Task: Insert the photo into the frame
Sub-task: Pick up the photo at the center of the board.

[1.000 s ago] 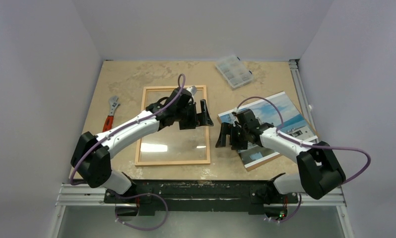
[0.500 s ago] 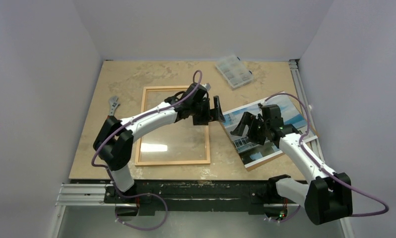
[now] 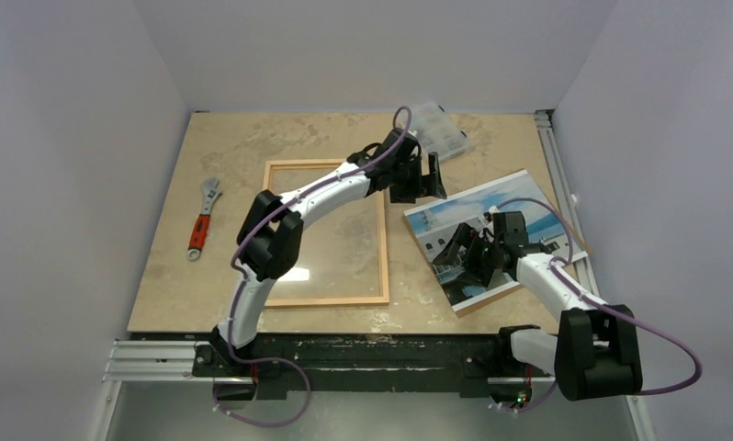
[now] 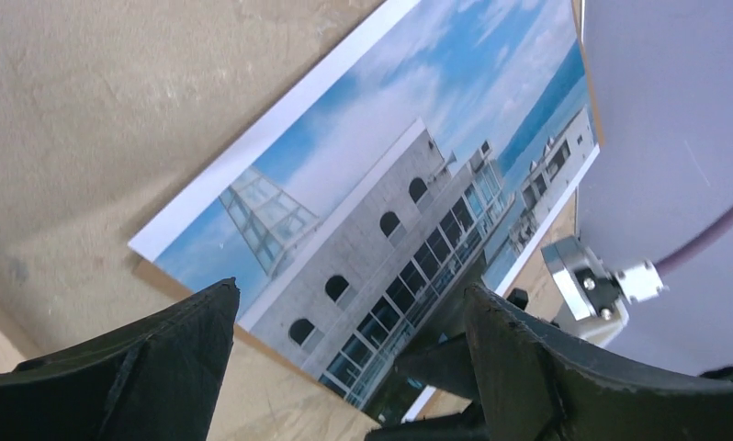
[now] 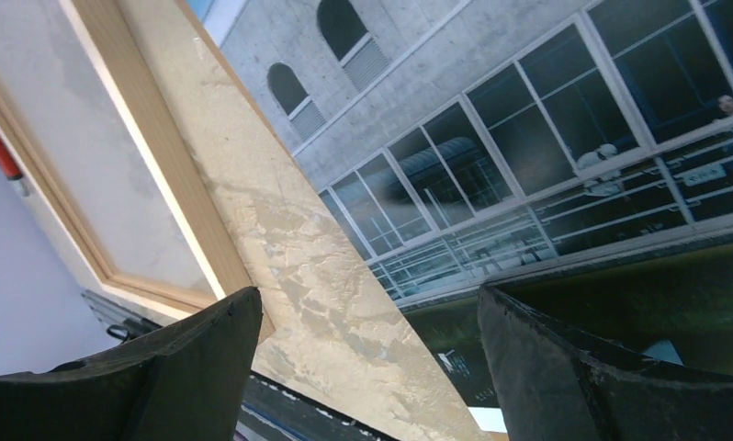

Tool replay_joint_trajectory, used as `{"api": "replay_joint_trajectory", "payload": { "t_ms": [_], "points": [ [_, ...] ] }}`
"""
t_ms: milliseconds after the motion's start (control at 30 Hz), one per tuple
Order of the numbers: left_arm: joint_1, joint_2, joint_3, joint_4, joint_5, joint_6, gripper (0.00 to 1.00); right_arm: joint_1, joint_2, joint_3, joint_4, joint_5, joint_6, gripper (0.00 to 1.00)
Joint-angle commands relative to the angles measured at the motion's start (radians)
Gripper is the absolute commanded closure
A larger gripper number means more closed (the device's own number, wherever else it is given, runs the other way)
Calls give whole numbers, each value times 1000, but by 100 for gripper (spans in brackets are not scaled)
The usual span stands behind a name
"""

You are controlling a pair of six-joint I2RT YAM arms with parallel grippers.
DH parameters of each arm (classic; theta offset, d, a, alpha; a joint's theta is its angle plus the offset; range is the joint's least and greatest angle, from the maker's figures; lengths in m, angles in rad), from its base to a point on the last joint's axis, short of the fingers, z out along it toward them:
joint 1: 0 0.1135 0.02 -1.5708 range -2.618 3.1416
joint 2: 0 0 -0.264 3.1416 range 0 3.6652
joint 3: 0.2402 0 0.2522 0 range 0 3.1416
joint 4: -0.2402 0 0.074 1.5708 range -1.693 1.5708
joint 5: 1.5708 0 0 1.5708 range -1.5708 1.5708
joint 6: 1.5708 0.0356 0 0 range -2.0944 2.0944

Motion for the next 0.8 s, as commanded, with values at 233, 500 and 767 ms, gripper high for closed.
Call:
{"api": "replay_joint_trajectory", "payload": {
  "t_ms": [233,500,767],
  "points": [
    [28,172,162,-88,-65,64,12,-6,29,-99,37,-32,20,14],
    [32,203,182,-134,-106,69,10,-7,21,-93,30,-33,14,14],
    [34,231,202,-158,-80,58,10,-7,21,-98,33,-35,12,14]
  ]
}}
